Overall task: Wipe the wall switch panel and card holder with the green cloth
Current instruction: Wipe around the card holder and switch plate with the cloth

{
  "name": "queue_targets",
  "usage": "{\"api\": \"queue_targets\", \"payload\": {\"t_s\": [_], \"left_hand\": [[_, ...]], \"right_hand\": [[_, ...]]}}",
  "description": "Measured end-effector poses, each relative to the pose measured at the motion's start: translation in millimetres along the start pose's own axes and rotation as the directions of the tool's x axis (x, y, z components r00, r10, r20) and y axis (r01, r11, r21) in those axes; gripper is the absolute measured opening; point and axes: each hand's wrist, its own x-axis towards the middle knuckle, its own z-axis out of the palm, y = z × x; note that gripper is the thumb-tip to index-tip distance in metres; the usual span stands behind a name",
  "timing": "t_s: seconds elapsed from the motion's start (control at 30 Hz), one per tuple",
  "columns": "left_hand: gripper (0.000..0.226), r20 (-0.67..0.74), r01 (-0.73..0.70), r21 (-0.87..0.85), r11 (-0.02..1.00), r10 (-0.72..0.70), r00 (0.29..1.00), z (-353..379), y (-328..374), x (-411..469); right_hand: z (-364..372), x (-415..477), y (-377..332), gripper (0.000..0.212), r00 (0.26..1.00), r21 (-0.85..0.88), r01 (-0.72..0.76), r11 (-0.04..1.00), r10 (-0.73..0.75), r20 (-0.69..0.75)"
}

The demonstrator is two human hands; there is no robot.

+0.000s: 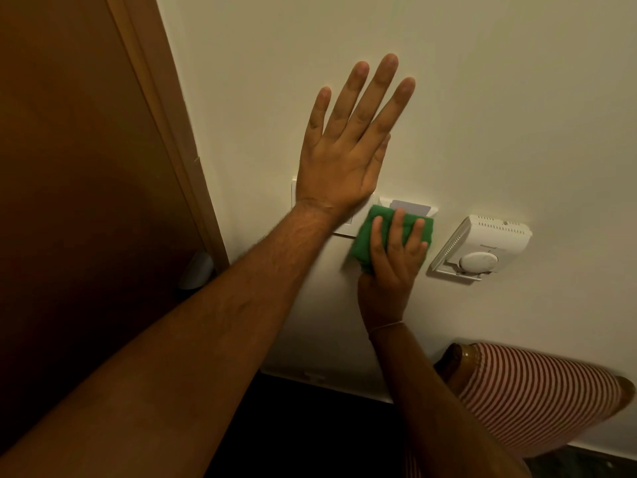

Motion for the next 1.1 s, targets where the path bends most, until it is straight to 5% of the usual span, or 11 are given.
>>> {"api": "queue_targets", "payload": {"t_s": [0.13, 0.23, 0.3, 0.5, 0.63, 0.87, 1.1], "left_hand": [[0.085, 0.003, 0.008, 0.018, 1.0, -0.008, 1.0, -2.0, 0.2, -0.1], [0.084, 0.006, 0.011, 0.017, 1.0, -0.011, 1.0, -3.1, 0.4, -0.6], [0.083, 0.005, 0.01, 0.014, 1.0, -0.01, 1.0, -3.4, 0.0, -0.9], [0.084, 0.002, 0.002, 0.017, 1.0, -0.002, 1.0, -2.8, -0.1, 0.0], [0.082, 0.005, 0.005, 0.003, 1.0, -0.005, 1.0, -2.7, 0.4, -1.6], [0.084, 0.013, 0.005, -0.003, 1.0, -0.005, 1.0, -4.2, -0.1, -1.3], [0.083, -0.004, -0.005, 0.011, 1.0, 0.005, 1.0, -0.2, -0.8, -0.6]], "right_hand": [[5.0, -1.9, -3.3, 0.044, 0.995, -0.117, 0.095, 0.989, -0.09, 0.049], [1.0, -5.6, 7.7, 0.057, 0.987, -0.161, 0.154, 0.975, -0.143, 0.078], [-4.9, -6.8, 13.9, 0.065, 0.992, -0.144, 0.11, 0.983, -0.101, 0.072], [-11.5, -7.3, 16.0, 0.042, 0.995, -0.01, -0.097, 0.995, 0.096, -0.029], [-2.0, -5.3, -5.3, 0.059, 1.0, -0.062, -0.011, 0.998, 0.012, 0.016], [-3.3, -6.4, -1.2, 0.056, 0.997, -0.171, 0.053, 0.984, -0.042, 0.066], [-20.9, -15.1, 28.0, 0.06, 0.997, -0.08, -0.057, 0.995, 0.061, 0.042]]}}
